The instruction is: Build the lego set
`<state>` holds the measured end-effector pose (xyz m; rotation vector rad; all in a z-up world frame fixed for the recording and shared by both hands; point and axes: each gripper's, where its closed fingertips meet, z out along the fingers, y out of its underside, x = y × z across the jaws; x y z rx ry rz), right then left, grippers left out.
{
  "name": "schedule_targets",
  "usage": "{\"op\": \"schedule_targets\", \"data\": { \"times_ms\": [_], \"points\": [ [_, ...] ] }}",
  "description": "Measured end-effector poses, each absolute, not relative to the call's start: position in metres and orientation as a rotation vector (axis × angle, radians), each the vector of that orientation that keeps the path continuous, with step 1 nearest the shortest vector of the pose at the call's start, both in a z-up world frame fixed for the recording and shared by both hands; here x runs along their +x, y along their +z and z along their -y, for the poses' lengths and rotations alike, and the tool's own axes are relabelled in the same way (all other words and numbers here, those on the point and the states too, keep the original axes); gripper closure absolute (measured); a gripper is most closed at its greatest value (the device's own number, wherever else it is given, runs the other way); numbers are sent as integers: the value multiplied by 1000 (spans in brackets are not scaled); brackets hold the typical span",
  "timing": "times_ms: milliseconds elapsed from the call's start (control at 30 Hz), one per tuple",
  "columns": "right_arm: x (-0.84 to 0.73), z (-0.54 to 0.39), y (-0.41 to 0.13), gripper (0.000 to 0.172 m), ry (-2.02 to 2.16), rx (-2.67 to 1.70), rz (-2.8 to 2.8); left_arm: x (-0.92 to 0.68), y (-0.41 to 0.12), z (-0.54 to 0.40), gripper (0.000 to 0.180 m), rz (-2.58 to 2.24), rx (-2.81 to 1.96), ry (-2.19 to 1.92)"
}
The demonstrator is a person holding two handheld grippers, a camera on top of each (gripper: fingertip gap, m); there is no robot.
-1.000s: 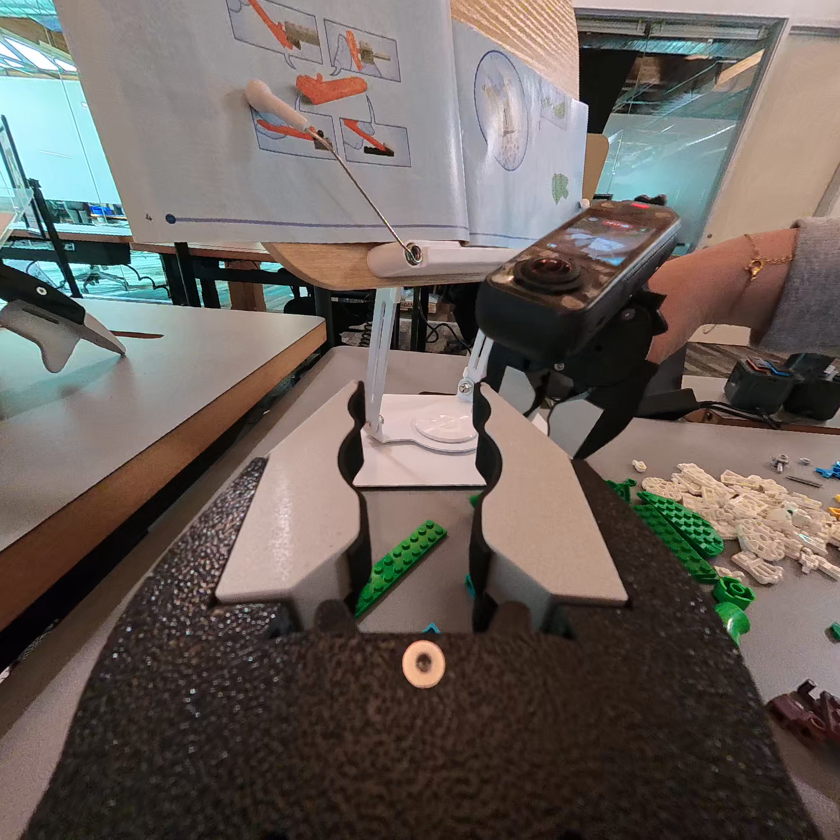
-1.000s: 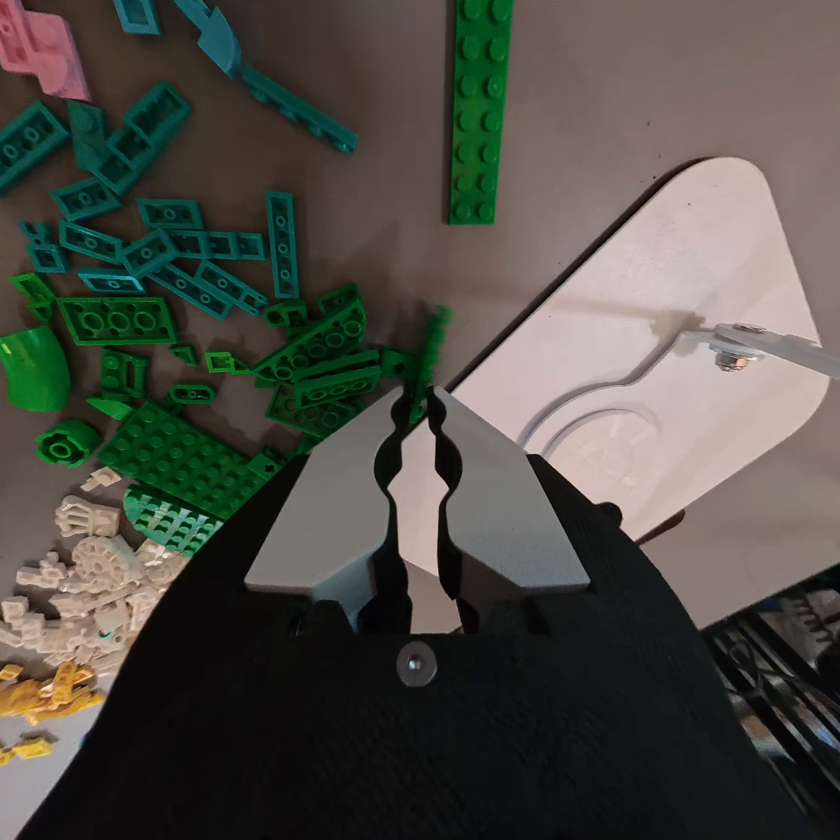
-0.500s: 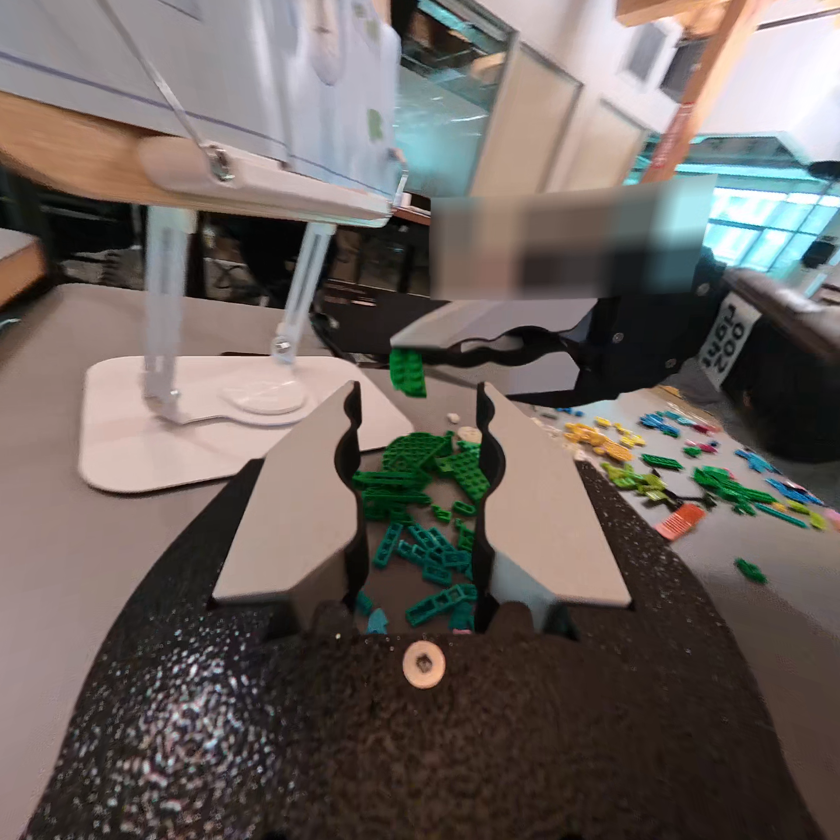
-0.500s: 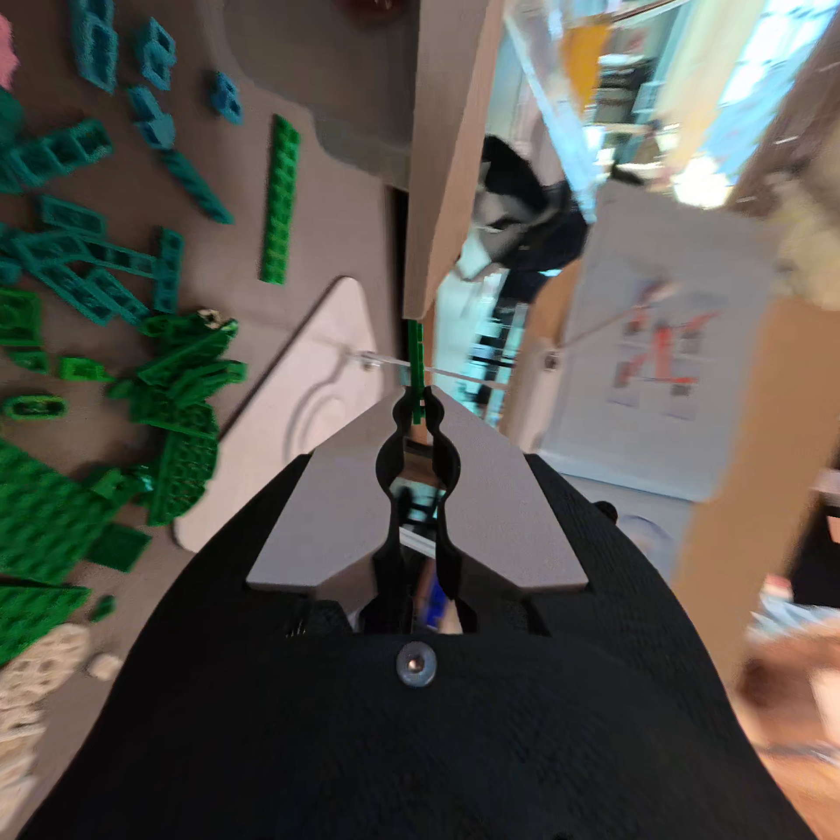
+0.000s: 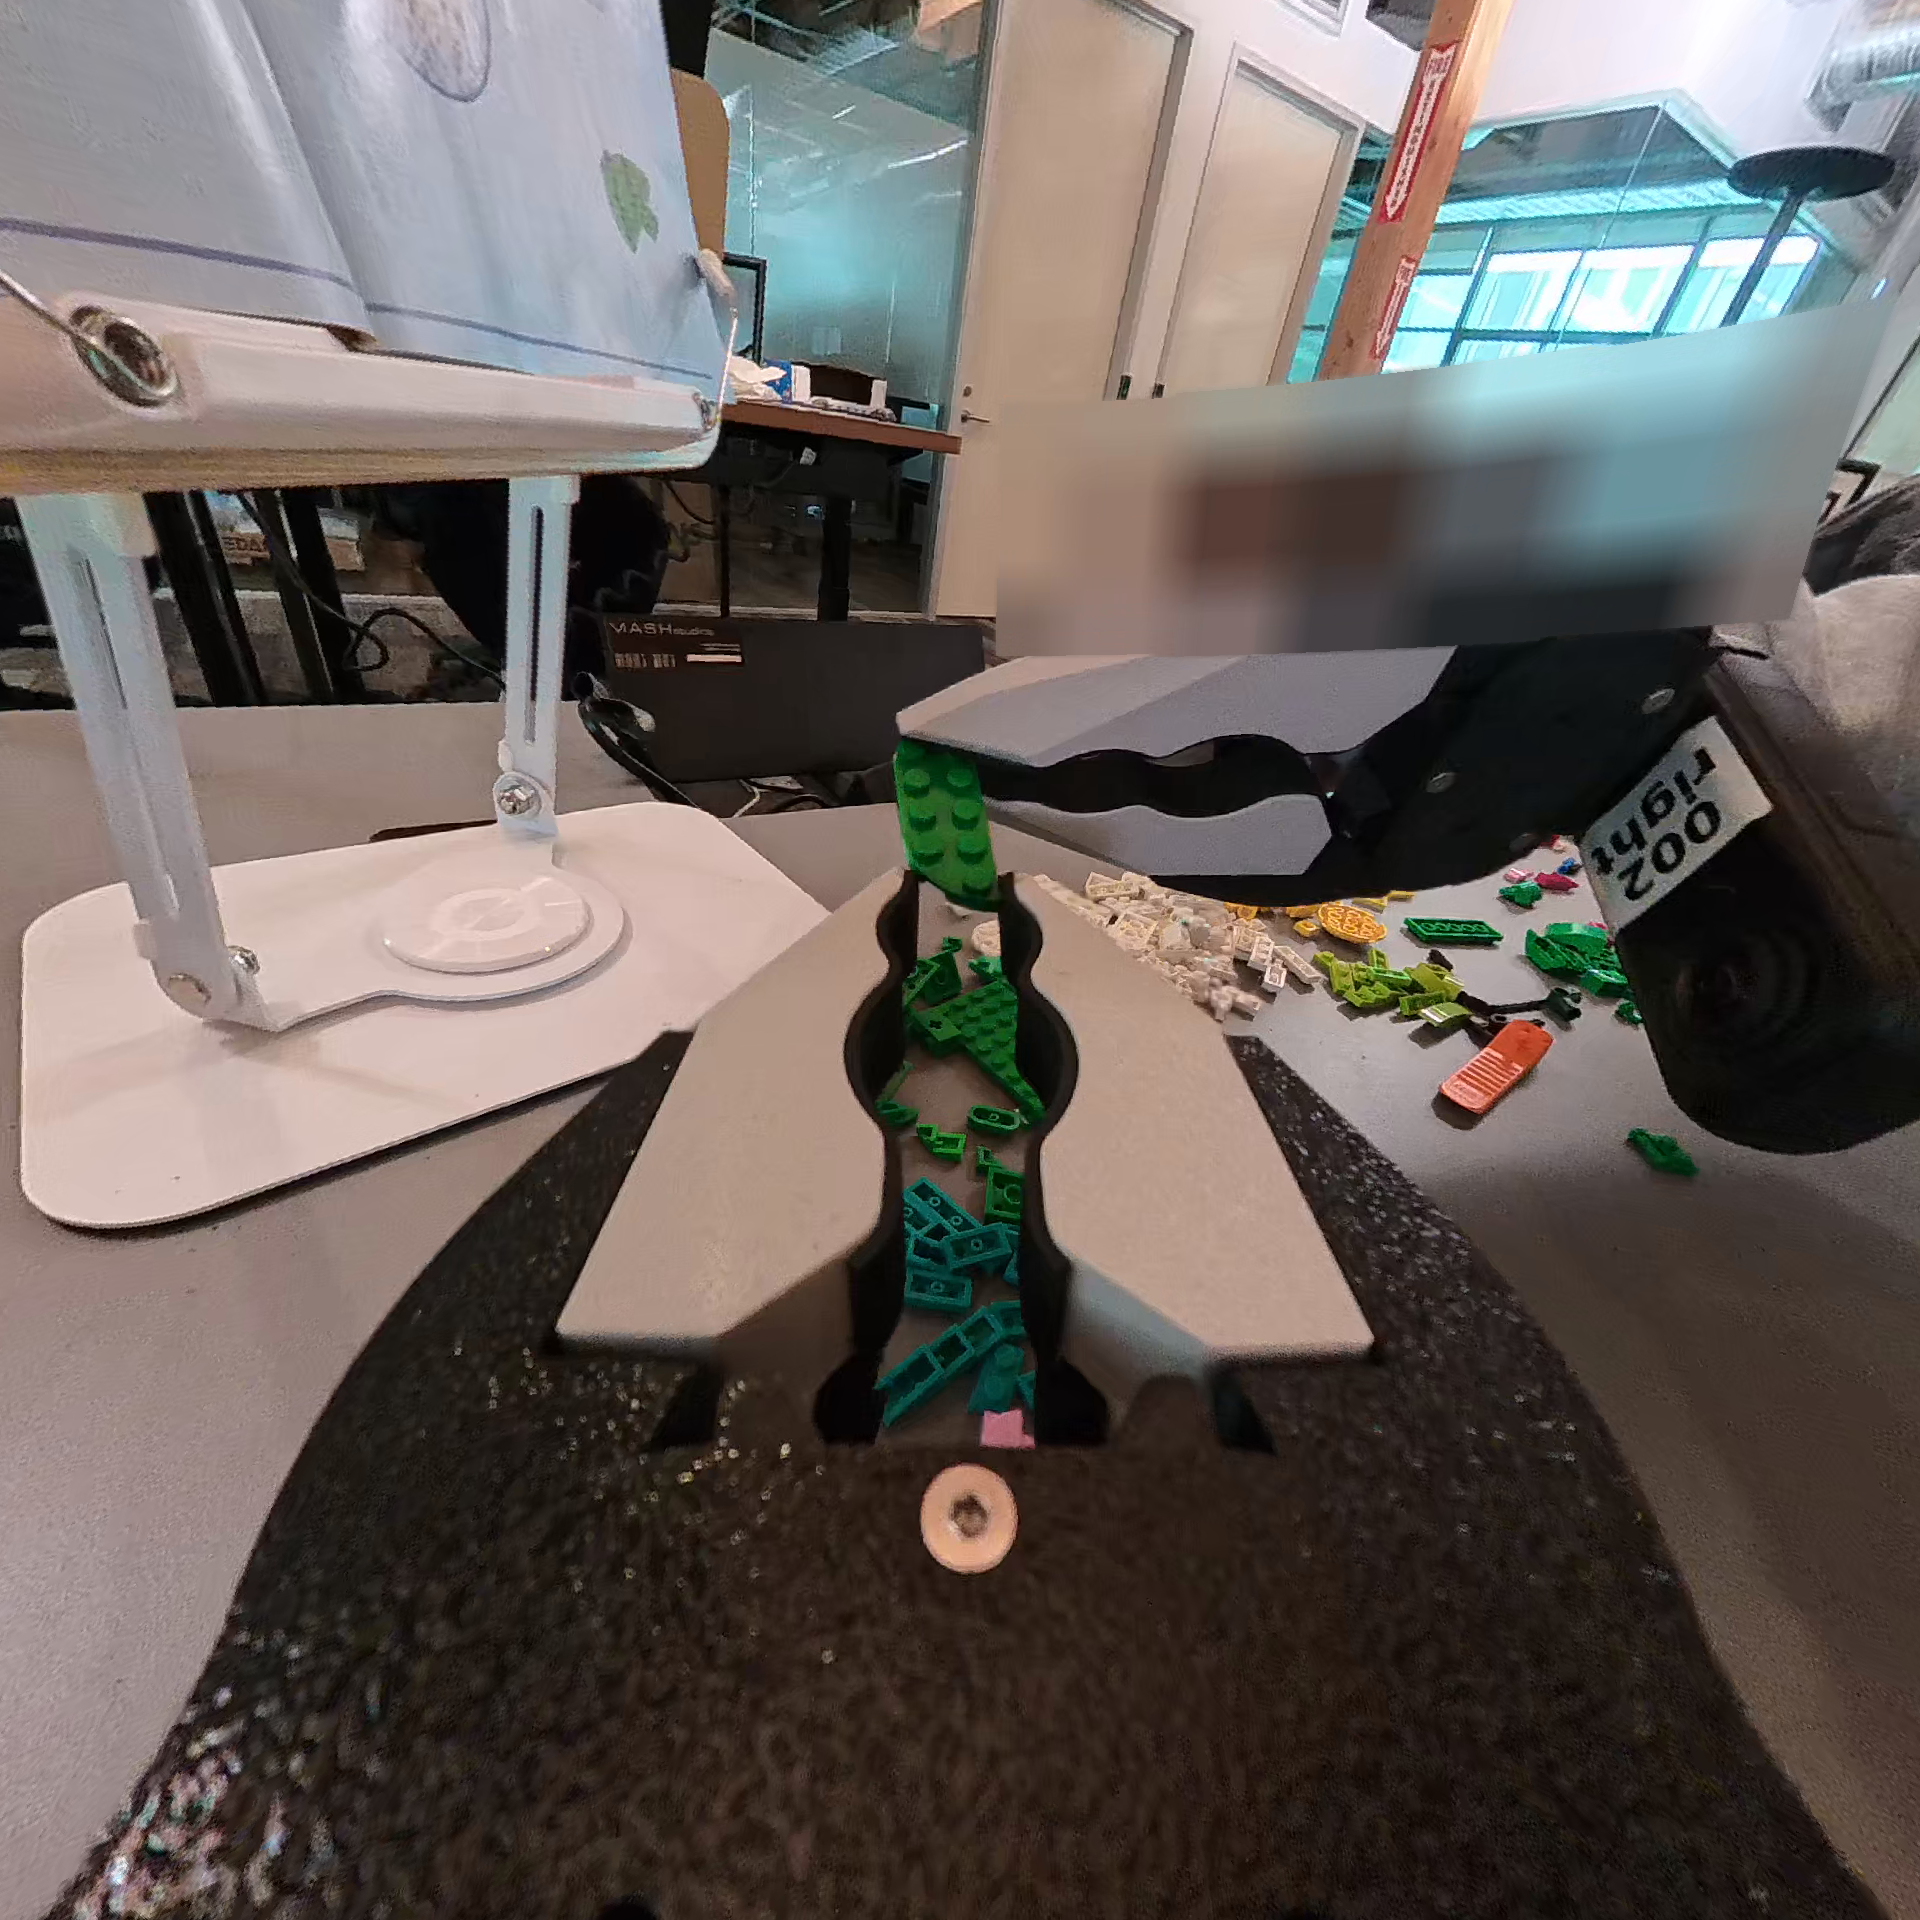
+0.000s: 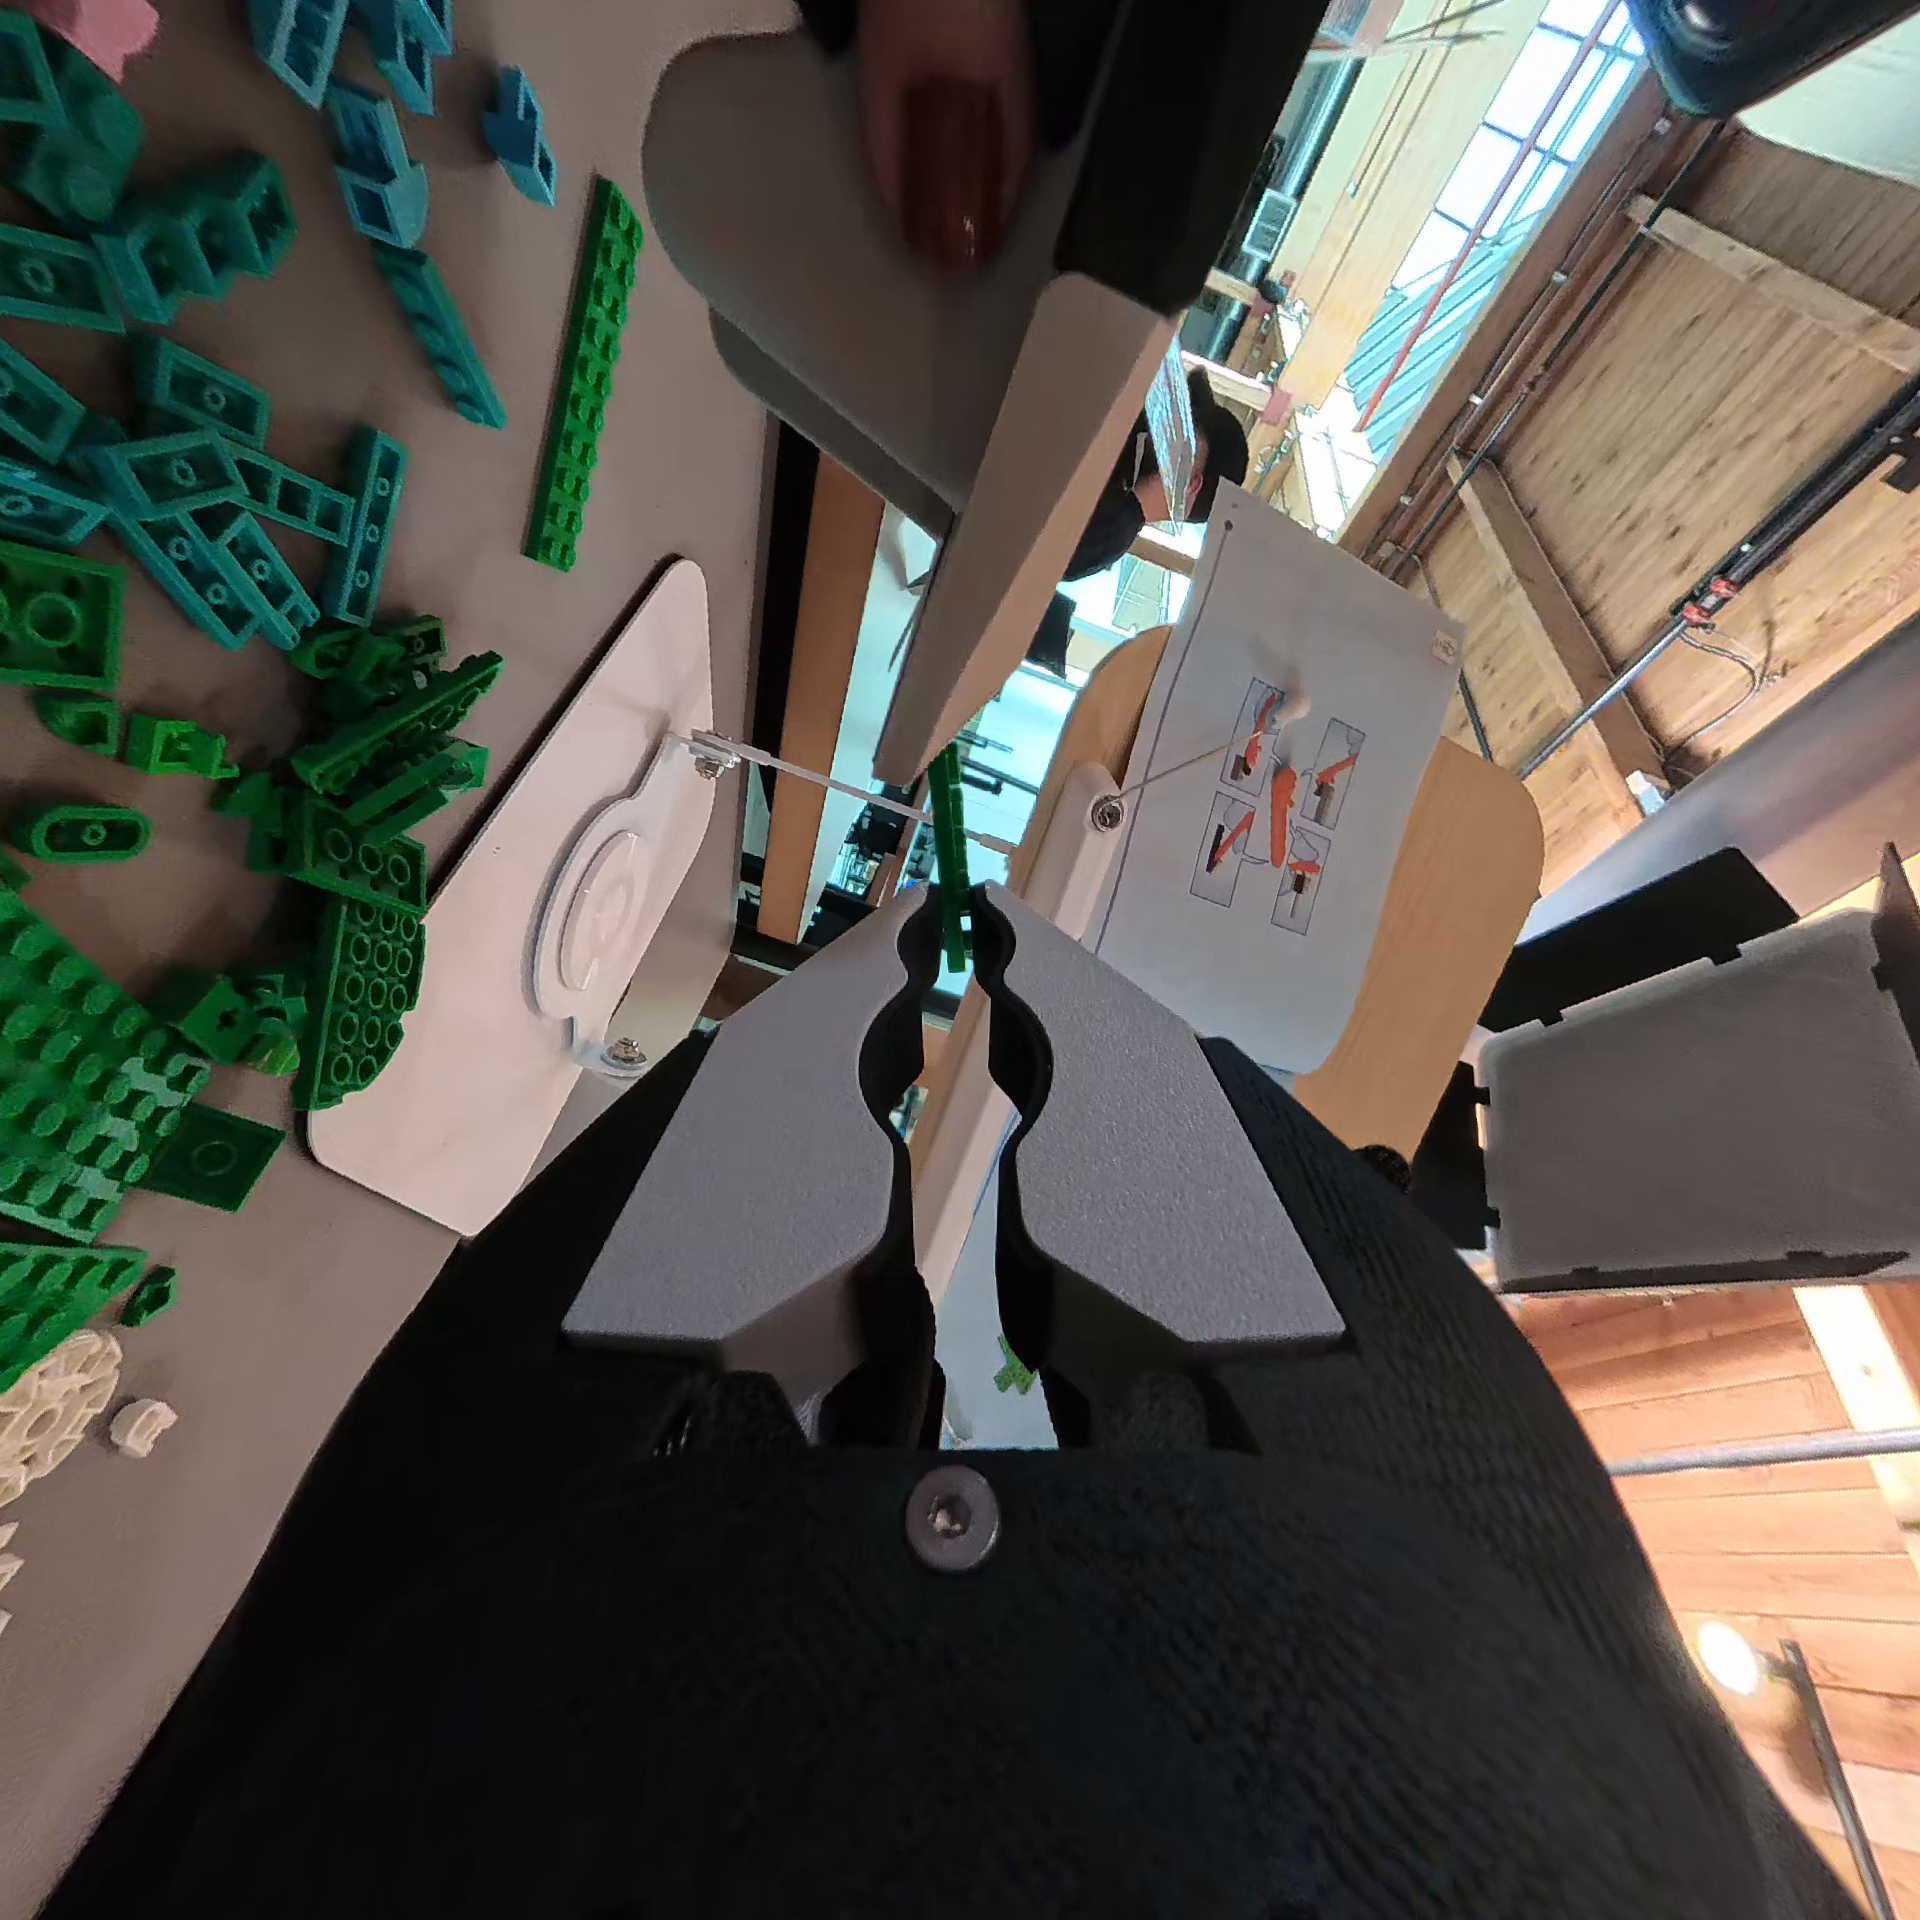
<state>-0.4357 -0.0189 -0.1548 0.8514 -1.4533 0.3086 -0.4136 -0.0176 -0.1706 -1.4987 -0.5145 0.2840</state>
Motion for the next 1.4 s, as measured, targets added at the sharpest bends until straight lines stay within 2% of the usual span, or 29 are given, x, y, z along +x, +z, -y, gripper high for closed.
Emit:
{"op": "schedule_targets", "data": {
  "times_ms": [300,333,367,433,500,700,933,1400],
  "points": [
    [-437,21,-155,169,309,808,1456,-419,-170,23,169,553,-1473,299],
    [-435,22,-156,169,307,818,1460,-419,-168,24,163,552,-1466,303],
    [-434,23,-156,169,299,827,1456,-420,-167,25,147,557,-1457,313],
    [-431,20,-159,169,270,840,1467,-423,-162,30,127,568,-1425,329],
    [-424,15,-163,169,266,848,1497,-427,-154,40,119,592,-1362,358],
    [-353,4,-199,168,358,959,1753,-442,-139,78,125,699,-1221,505],
    [-255,13,-253,168,364,1173,1960,-443,-142,76,133,701,-1240,544],
    [-279,73,-264,168,299,952,1973,-454,-141,103,141,754,-1233,710]
  ]
}}
